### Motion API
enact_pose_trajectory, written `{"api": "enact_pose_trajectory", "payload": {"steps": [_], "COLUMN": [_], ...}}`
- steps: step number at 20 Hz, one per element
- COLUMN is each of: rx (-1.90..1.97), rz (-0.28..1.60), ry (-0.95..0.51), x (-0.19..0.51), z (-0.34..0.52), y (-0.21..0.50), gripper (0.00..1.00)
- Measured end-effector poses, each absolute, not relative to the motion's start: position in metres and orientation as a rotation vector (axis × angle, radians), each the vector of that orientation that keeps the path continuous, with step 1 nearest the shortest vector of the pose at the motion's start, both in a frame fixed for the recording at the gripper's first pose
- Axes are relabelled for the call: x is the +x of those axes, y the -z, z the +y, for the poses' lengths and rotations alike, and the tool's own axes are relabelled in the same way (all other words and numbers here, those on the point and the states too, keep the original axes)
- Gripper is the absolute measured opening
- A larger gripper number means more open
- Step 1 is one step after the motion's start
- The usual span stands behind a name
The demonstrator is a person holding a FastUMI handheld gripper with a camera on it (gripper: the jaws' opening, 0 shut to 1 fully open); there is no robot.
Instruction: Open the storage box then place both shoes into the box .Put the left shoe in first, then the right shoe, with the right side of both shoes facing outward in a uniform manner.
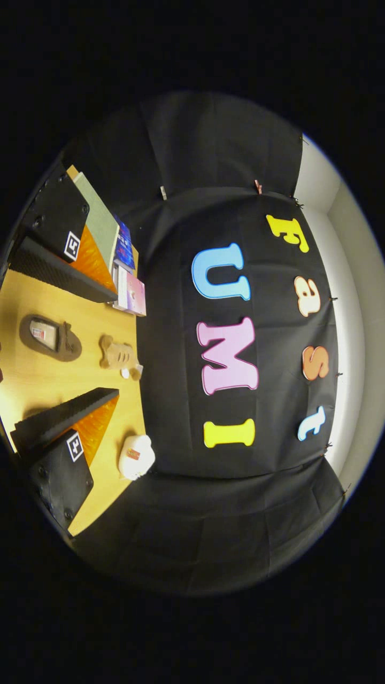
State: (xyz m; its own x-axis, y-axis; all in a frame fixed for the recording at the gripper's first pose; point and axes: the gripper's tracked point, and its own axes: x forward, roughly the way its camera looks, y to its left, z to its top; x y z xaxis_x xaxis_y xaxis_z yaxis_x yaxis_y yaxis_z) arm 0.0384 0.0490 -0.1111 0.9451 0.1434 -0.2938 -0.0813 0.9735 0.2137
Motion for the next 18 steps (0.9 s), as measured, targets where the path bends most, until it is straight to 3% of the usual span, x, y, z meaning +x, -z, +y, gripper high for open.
{"api": "enact_pose_trajectory", "payload": {"steps": [14,18], "rx": [0.683,0.766], "rz": [0.816,0.907], "ry": [-0.622,-0.667], "x": [-0.008,-0.015], "z": [0.218,0.239], "y": [0.213,0.237], "gripper": [0.98,0.99]}}
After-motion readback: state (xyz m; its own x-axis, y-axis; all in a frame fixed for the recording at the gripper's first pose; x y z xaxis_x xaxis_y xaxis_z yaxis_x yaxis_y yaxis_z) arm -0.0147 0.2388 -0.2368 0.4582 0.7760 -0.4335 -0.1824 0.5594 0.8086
